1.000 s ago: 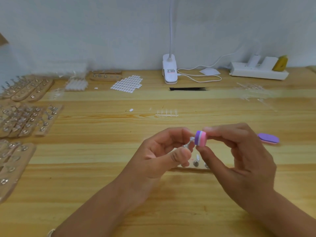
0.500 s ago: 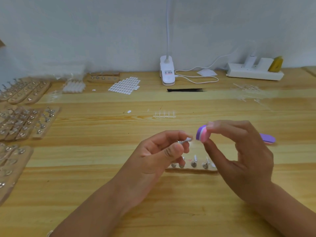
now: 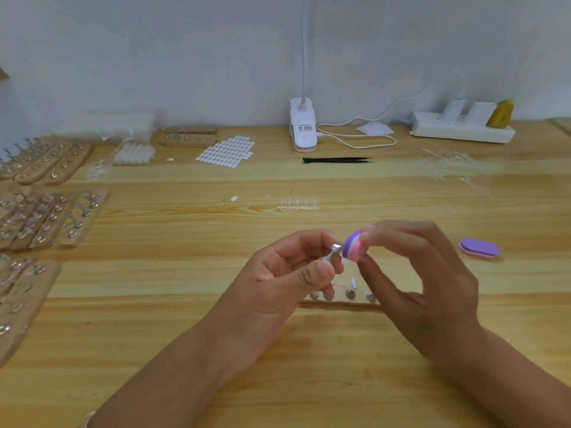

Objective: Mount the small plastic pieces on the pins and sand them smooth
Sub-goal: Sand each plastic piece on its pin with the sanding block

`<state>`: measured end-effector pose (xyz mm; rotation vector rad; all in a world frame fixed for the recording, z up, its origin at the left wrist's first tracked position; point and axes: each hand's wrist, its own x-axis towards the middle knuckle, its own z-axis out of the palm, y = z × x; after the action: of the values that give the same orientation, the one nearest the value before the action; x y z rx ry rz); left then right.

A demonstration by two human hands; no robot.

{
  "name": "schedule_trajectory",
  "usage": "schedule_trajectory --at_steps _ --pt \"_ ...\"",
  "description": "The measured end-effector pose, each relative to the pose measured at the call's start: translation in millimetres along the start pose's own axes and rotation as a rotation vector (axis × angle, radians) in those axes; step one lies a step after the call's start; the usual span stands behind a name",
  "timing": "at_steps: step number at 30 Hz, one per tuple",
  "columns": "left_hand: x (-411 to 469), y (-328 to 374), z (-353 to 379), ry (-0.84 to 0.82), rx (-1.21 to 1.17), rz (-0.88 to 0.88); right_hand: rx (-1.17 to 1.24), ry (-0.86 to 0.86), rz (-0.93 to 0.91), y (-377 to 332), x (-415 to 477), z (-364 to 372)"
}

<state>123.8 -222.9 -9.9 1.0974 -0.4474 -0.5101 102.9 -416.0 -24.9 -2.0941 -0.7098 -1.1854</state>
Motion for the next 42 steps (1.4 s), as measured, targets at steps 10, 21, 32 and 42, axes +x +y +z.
schedule_trajectory --at_steps 10,21,32,42 --pt "1.4 0.6 -5.3 -0.031 -0.112 -0.037 -0.022 -0.002 0.026 3.9 -0.4 -0.5" --pt "1.4 0.2 -8.2 0.012 -0.032 -0.074 -0.021 0.045 -0.033 5.0 0.6 -0.7" --pt "1.3 0.8 -7.0 0.005 -0.022 -0.083 0.025 0.034 -0.078 -0.1 0.1 2.5" --pt "2.0 0.9 -7.8 -0.046 -0.121 -0.075 0.004 0.028 -0.112 -0.3 -2.4 3.5"
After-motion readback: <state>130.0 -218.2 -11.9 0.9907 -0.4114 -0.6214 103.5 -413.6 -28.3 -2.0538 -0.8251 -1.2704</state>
